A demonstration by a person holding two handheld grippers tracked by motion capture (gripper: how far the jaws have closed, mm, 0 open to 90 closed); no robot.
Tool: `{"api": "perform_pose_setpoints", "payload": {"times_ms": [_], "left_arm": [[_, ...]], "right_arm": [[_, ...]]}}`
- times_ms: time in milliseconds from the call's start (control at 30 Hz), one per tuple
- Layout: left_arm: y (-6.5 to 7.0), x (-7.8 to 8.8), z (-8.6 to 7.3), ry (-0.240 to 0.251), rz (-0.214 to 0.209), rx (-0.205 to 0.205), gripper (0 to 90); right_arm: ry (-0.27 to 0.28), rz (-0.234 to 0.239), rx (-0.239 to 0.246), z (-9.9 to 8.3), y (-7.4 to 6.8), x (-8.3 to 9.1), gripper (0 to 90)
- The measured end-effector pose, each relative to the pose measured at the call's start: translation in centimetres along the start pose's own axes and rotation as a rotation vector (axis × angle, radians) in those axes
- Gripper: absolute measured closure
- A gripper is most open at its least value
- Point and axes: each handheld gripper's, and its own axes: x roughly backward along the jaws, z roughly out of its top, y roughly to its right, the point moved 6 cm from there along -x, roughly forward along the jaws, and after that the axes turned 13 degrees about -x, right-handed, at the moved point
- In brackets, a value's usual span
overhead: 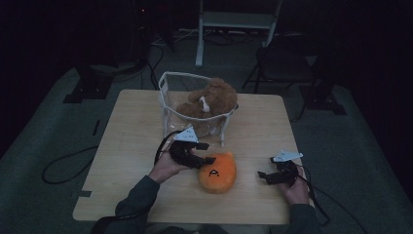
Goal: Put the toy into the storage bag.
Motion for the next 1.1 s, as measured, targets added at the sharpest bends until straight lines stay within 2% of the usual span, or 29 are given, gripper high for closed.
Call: {"api": "perform_pose_setpoints", "payload": {"times_ms": [300, 400, 633, 800, 833, 933, 1033, 1100], "left_arm": [[1.6, -0.7, -0.5, -0.021, -0.059, -0.01, 38.2], [2.0, -0.9, -0.6, -0.02, -0.071, -0.006, 43.0], [3.3, -1.0, -0.6, -0.037, -0.103, -0.052, 53.7], [4.5, -1.6, -0.7, -0.049, -0.145, -0.072, 55.8], [5.1, -2.1, -0.8, -0.061, -0.168, -0.081, 55.8], [5.5, -2.7, -1.0, -0.069, -0.193, -0.082, 56.5], [5.5, -2.8, -1.2, -0.078, -0.193, -0.083, 56.9], [5.2, -2.9, -1.3, -0.092, -0.167, -0.09, 56.7]], "right_arm": [[0.0, 0.0, 0.001, 0.0, 0.0, 0.0, 12.5], [-0.001, -0.001, 0.001, 0.0, 0.0, 0.0, 12.5], [0.0, -0.001, 0.001, 0.0, 0.0, 0.0, 12.5], [0.0, -0.001, 0.001, 0.0, 0.0, 0.0, 12.5], [-0.001, -0.001, 0.001, 0.0, 0.0, 0.0, 12.5], [0.0, 0.0, 0.001, 0.0, 0.0, 0.0, 12.5], [0.0, -0.001, 0.002, 0.0, 0.0, 0.0, 12.6], [0.0, -0.001, 0.001, 0.0, 0.0, 0.0, 12.5]]}}
